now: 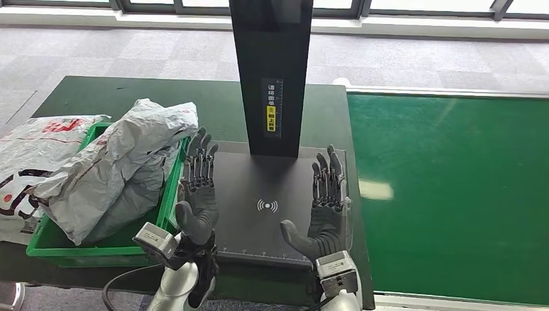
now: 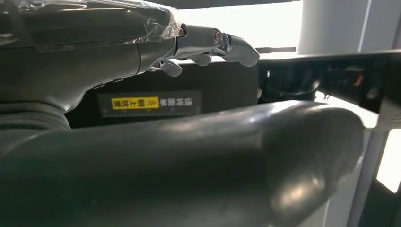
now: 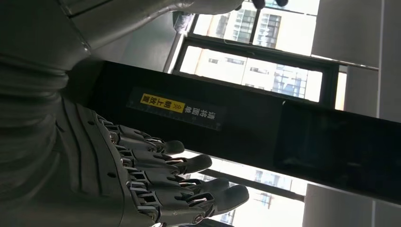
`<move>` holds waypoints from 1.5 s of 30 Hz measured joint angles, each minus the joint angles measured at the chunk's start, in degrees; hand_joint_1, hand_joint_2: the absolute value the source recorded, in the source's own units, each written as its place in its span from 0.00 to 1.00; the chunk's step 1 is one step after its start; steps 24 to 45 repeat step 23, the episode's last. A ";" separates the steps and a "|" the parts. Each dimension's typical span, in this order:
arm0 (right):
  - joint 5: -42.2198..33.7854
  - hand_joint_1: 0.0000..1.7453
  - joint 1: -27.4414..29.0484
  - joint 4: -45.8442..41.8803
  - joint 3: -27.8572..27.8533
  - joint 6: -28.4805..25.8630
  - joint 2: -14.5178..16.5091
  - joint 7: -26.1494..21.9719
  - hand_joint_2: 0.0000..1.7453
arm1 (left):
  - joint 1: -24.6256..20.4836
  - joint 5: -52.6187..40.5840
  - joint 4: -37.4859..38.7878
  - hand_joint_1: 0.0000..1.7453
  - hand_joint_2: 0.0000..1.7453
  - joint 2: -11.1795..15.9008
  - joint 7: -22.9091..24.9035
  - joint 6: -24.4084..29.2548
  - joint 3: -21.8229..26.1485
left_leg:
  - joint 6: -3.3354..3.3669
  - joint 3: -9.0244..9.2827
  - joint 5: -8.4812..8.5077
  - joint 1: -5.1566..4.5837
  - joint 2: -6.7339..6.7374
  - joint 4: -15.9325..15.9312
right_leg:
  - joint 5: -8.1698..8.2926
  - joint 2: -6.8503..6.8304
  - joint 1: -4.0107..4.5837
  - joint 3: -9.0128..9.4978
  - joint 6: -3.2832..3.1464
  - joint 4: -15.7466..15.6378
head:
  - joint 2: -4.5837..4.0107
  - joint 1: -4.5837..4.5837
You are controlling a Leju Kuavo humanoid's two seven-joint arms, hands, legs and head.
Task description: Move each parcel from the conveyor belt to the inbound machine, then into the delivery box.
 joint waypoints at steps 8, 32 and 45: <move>-1.57 0.00 -2.59 2.20 3.67 -7.13 -0.54 0.03 1.00 | -0.57 -1.15 3.66 0.00 0.00 -0.10 0.00 2.87 -1.26 | 0.00 0.03 0.00 0.01 0.03 0.00 | 0.00 0.04 0.01 0.00 0.00 0.01 | 0.00 0.01; 1.20 0.00 -2.86 3.24 3.35 -10.27 -0.45 0.07 1.00 | -0.82 -2.36 5.52 0.00 0.00 -0.13 -0.01 9.15 -1.96 | 0.00 0.03 0.00 0.01 0.03 0.00 | 0.00 0.04 0.01 0.00 0.00 0.00 | 0.00 0.01; 1.20 0.00 -2.86 3.24 3.35 -10.27 -0.45 0.07 1.00 | -0.82 -2.36 5.52 0.00 0.00 -0.13 -0.01 9.15 -1.96 | 0.00 0.03 0.00 0.01 0.03 0.00 | 0.00 0.04 0.01 0.00 0.00 0.00 | 0.00 0.01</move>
